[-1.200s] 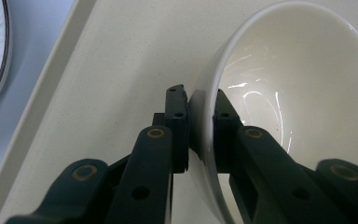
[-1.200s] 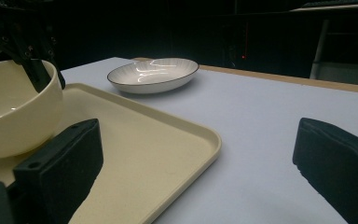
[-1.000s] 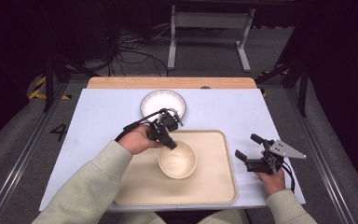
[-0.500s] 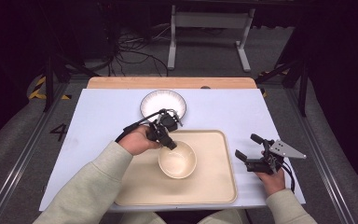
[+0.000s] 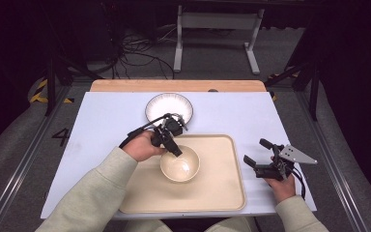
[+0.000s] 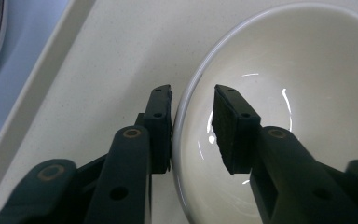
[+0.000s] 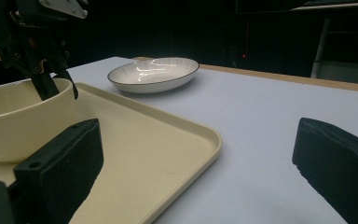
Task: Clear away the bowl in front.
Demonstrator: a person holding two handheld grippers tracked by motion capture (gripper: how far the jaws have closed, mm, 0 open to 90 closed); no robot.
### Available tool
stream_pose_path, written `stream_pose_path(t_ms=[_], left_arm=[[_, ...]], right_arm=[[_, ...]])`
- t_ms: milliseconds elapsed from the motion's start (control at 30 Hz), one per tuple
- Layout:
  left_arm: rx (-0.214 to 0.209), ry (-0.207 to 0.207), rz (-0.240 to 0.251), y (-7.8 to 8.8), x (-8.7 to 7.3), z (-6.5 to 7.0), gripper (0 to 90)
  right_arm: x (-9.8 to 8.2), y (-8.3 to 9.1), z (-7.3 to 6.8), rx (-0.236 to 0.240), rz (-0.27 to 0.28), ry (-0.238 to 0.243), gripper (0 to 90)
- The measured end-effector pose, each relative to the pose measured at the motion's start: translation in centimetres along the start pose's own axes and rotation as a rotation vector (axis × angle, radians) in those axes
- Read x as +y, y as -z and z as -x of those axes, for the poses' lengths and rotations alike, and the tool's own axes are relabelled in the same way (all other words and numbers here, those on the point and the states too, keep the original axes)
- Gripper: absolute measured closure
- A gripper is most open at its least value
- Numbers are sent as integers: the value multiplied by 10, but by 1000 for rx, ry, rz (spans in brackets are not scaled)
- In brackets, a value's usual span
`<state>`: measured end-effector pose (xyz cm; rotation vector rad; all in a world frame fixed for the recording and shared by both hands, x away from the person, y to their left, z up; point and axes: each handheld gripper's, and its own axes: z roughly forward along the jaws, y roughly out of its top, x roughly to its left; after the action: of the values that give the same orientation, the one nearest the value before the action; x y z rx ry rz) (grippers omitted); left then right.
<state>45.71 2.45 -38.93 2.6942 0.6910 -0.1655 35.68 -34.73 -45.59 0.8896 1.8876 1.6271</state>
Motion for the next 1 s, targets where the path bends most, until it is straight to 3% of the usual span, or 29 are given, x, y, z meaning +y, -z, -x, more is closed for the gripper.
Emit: stream_pose_path(t_ms=[300,467,667,867,1000], left_arm=[[25,-21,99,20,-6,9,518],[46,-23,171,31,-14,16,502],[66,-24,265,48,-30,23,483],[81,-16,379,64,-54,29,447],[90,-15,411,68,-66,30,431]], right_arm=[[0,-1,0,5,-12,4,23],[0,-1,2,7,-11,-13,21],[0,0,4,11,4,-49,15],[0,0,5,23,-3,-52,17],[0,0,5,26,-1,-53,17]])
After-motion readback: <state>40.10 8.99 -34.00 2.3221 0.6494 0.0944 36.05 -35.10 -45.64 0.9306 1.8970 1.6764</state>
